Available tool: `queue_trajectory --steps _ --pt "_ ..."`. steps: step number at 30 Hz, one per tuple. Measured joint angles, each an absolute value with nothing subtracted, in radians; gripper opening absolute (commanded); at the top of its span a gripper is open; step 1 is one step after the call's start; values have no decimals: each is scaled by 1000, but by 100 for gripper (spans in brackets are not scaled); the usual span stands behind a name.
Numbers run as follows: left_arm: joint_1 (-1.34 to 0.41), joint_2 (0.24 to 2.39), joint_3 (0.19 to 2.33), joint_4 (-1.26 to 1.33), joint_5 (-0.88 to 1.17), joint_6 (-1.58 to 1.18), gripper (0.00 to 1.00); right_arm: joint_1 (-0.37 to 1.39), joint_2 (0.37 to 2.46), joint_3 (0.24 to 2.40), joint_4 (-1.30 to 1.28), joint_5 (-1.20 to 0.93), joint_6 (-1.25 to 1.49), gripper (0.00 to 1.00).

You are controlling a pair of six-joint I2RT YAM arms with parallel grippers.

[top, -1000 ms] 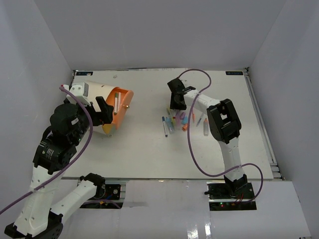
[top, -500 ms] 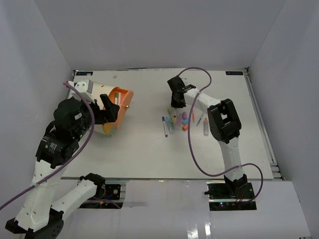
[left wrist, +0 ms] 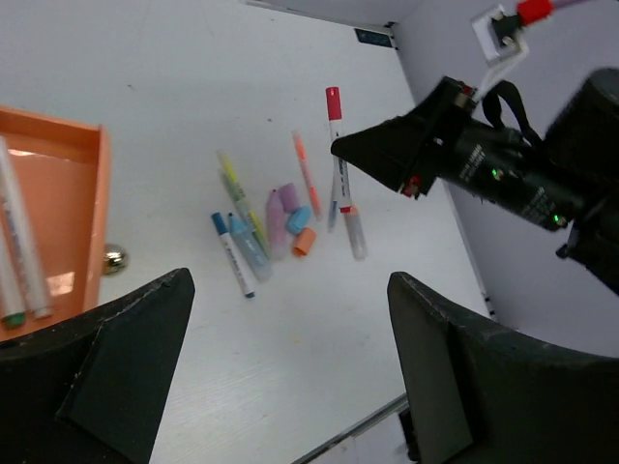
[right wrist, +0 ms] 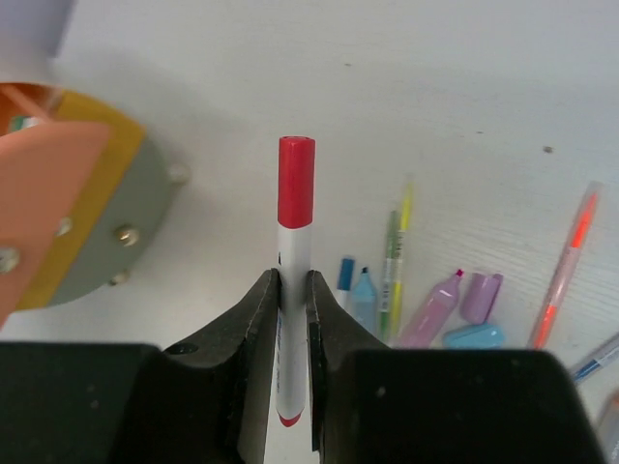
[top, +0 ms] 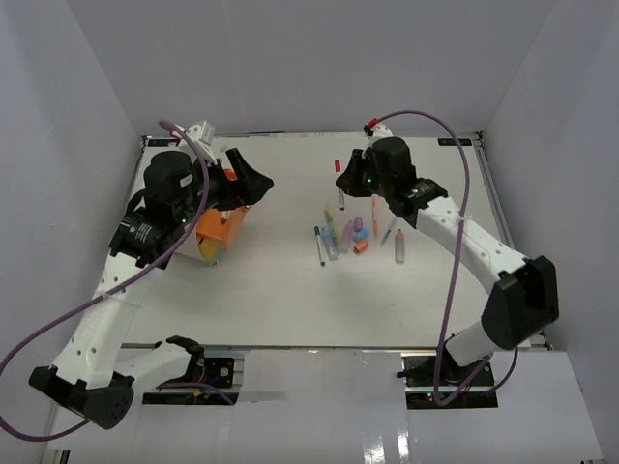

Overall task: Sort the stationery into containers
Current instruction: Pick up the pen from the center of the board.

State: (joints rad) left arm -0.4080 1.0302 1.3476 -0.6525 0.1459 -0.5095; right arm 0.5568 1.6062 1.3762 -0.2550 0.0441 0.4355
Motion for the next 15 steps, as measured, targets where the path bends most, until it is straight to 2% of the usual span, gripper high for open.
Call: queue_trajectory --steps 4,7,11,15 --pt "-429 1116 1347 -547 200 -604 87 557 1378 1176 -82 -78 411 16" --pt "-508 1185 1349 -477 186 -652 86 559 1267 1046 -1 -140 392 17" --pt "-677 1312 1385 -415 132 -677 84 562 1182 941 50 -189 370 17" --pt "-745 1406 1401 -376 87 -700 82 563 1137 901 83 -214 360 17"
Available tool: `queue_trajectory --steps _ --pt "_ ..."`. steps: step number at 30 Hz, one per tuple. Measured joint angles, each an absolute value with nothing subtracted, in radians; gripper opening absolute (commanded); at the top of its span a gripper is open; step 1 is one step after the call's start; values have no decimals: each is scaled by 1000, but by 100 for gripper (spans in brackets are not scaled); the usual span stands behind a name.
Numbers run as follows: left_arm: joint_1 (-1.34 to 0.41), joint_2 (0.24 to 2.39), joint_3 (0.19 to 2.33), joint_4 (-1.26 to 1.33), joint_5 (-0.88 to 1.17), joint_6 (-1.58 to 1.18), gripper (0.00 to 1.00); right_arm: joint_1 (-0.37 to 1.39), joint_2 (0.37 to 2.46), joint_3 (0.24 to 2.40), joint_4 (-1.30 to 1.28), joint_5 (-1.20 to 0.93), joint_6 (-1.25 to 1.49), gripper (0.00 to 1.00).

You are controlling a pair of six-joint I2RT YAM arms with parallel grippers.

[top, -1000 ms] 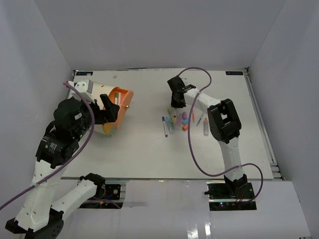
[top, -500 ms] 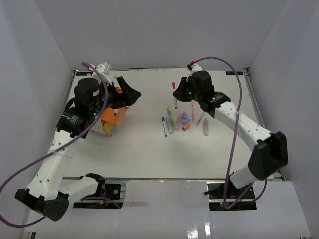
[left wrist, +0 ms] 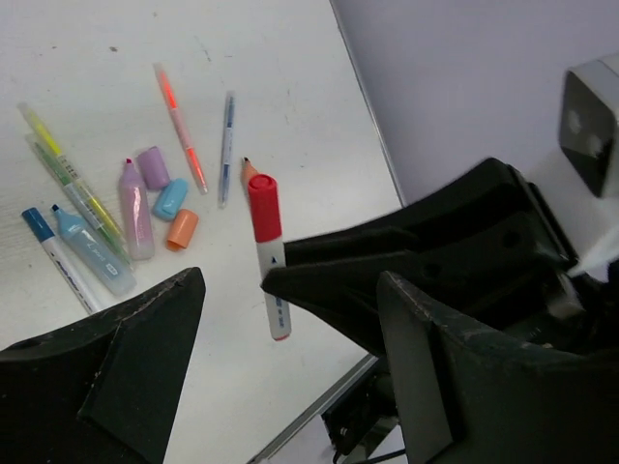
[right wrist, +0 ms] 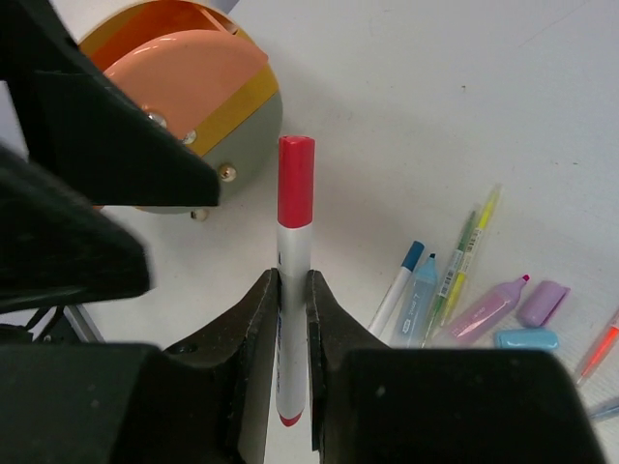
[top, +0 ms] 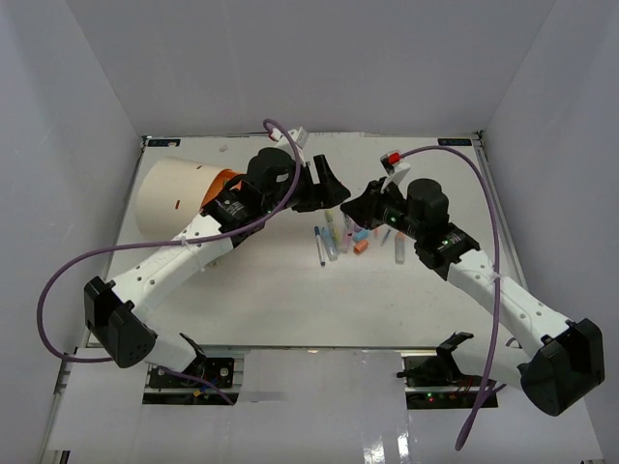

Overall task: Sort the stationery into containers
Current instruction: Pick up the pen from the center of the board, then place the pen in the drawer.

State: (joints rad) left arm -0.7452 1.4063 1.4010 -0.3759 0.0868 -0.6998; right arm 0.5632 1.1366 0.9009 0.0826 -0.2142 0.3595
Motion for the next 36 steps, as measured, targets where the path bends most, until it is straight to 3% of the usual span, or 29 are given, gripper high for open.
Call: queue_trajectory --steps 5,10,16,20,26,28,32,35,36 --pt "-778 1459 1401 -351 14 -726 77 563 1082 857 108 -220 359 17" --pt "-802 1486 1401 -312 -20 -742 59 563 1063 839 125 -225 360 17" --pt "-812 1499 1399 -271 -24 -752 48 563 1056 801 147 -240 368 17" --pt "-813 1499 1386 -251 -29 -757 32 562 1055 800 159 -239 378 17" --pt "-813 1499 1356 -236 -41 -756 27 562 1053 783 162 -239 389 17" --pt "-813 1499 1352 -232 -43 -754 21 562 1053 781 162 -239 390 18" --pt "-813 1499 1349 -230 -44 -749 12 561 1053 780 163 -243 397 33" --pt "-814 1498 1347 -223 -46 -737 10 562 1053 780 167 -255 399 51" --pt "-814 1497 1346 -222 -48 -730 10 562 1052 780 167 -260 400 61"
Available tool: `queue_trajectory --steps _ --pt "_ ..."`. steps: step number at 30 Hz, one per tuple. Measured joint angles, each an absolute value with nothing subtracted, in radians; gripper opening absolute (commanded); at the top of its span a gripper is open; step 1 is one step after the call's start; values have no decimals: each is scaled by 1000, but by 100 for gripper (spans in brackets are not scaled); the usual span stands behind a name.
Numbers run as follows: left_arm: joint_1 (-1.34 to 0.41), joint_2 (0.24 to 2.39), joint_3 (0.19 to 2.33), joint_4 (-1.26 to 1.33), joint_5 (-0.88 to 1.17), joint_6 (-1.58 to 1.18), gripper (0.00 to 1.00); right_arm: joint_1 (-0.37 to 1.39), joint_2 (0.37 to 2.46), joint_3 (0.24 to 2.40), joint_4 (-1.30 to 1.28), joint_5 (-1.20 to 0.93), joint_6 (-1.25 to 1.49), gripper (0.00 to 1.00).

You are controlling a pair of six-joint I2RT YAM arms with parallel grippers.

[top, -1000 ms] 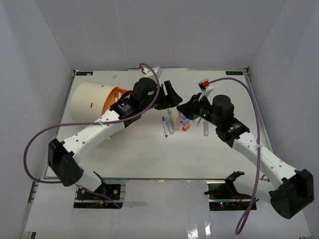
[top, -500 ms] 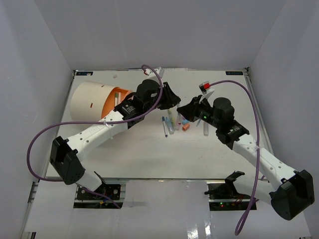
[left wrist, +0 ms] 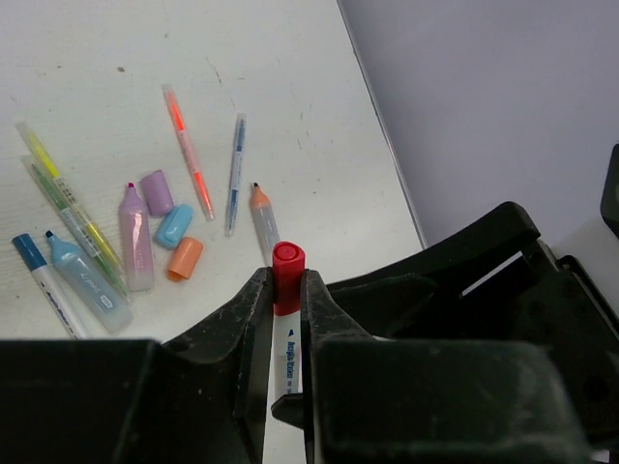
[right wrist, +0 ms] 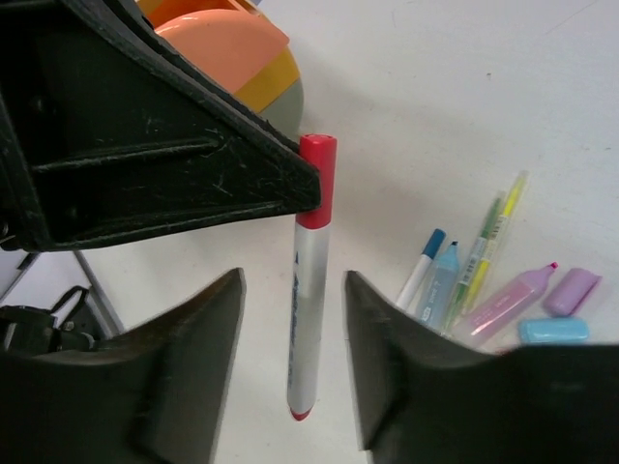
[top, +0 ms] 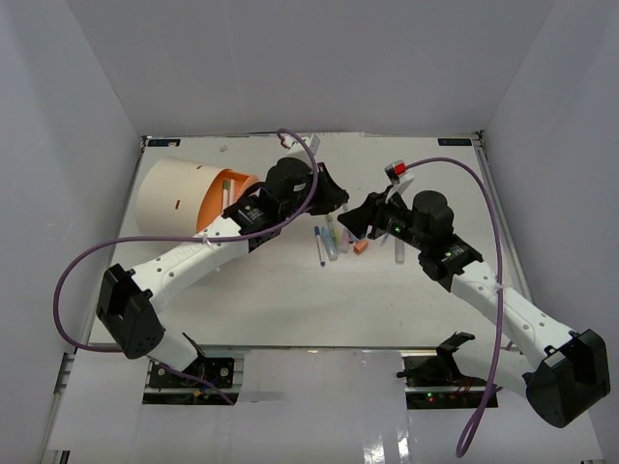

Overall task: Sort the stationery into containers
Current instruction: Place the pen in the drawer.

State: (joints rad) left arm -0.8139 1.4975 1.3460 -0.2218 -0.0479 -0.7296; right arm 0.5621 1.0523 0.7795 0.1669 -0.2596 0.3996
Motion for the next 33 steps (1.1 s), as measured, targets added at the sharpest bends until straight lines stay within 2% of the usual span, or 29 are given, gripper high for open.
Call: queue_trajectory --steps 2,3,5,9,15,26,33 --pt "-814 1493 1341 -216 -58 -711 9 562 1050 778 166 -263 398 74" --pt "-814 1489 1338 -217 -66 -698 9 562 1046 776 163 -264 394 88" --pt "-814 1480 1336 -222 -85 -667 10 562 1036 773 150 -265 387 98" --pt "-813 1467 1388 -307 -155 -565 12 562 1005 770 85 -263 360 90" --pt "-760 1435 1570 -471 -291 -369 15 562 941 766 -30 -222 307 90" --pt "-513 1405 1845 -792 -456 -90 16 562 968 727 -133 -186 267 90" --pt "-461 1405 1797 -832 -483 -2 18 562 1009 723 -136 -186 256 90"
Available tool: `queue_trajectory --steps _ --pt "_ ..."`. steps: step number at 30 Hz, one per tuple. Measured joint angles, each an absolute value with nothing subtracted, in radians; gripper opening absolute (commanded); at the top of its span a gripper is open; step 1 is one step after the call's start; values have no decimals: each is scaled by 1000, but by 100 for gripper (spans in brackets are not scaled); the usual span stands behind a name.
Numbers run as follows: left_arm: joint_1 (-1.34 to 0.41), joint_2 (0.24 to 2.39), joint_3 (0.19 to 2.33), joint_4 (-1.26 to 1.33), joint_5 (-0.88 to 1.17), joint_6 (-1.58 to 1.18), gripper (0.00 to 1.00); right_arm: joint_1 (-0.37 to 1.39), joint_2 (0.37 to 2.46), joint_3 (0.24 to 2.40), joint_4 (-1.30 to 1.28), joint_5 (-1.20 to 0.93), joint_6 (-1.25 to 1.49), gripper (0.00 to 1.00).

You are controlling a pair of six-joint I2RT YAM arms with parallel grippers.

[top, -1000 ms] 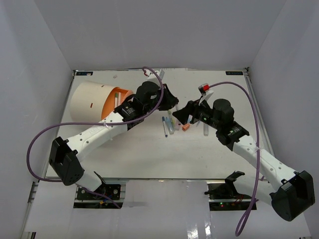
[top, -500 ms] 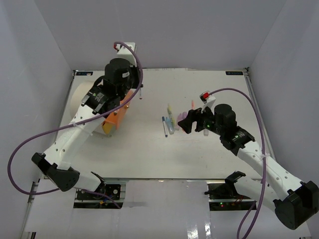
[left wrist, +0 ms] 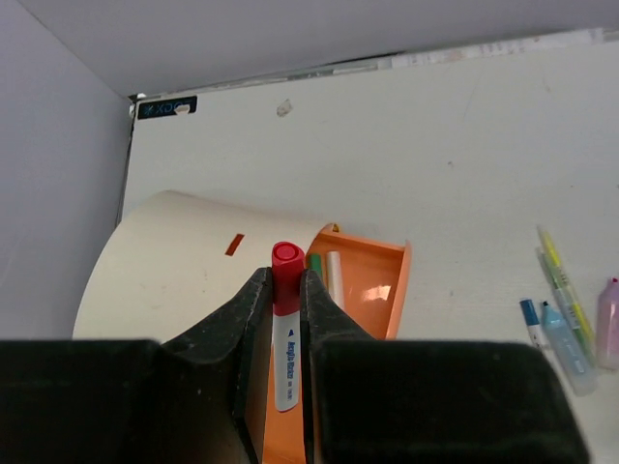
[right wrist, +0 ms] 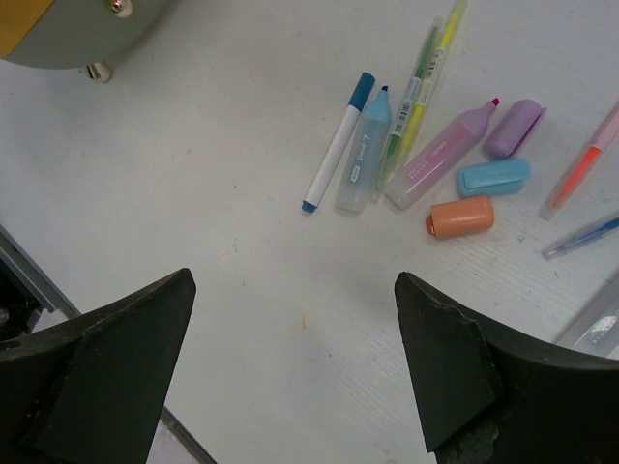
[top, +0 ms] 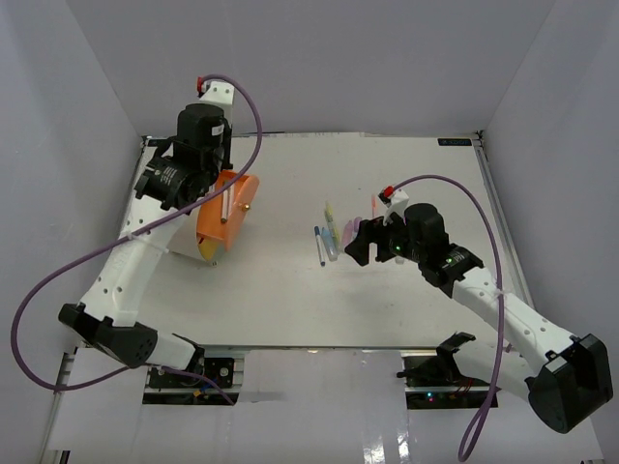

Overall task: Sort the stationery into containers
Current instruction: Place the pen in the drawer, then pick up the pen from the center of the board.

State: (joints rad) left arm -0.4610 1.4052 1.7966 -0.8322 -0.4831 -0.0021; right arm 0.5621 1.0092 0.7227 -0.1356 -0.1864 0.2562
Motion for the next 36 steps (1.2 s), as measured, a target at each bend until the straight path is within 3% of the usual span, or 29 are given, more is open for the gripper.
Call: queue_trajectory --steps 4,7,8,14,18,21,28,36 --pt "-430 1429 1707 -837 -479 4 19 562 1031 721 -141 -185 253 91" --pt "-409 1459 1671 -848 -458 1 26 562 1041 716 -142 -185 252 90" --pt "-405 1468 1667 -853 -450 -2 33 562 1042 712 -144 -185 251 91" --pt "-395 1481 1665 -858 -415 -20 52 562 1052 704 -163 -177 250 91" --pt "-395 1481 1689 -874 -395 -41 73 562 1052 704 -164 -163 247 91" --pt "-395 1480 1735 -889 -375 -73 81 562 1045 703 -168 -152 245 91" --pt "-419 1433 1764 -882 -233 -292 89 562 976 680 -195 -86 243 91" --pt "-699 1457 1732 -793 -245 -479 90 562 822 632 -246 14 247 92"
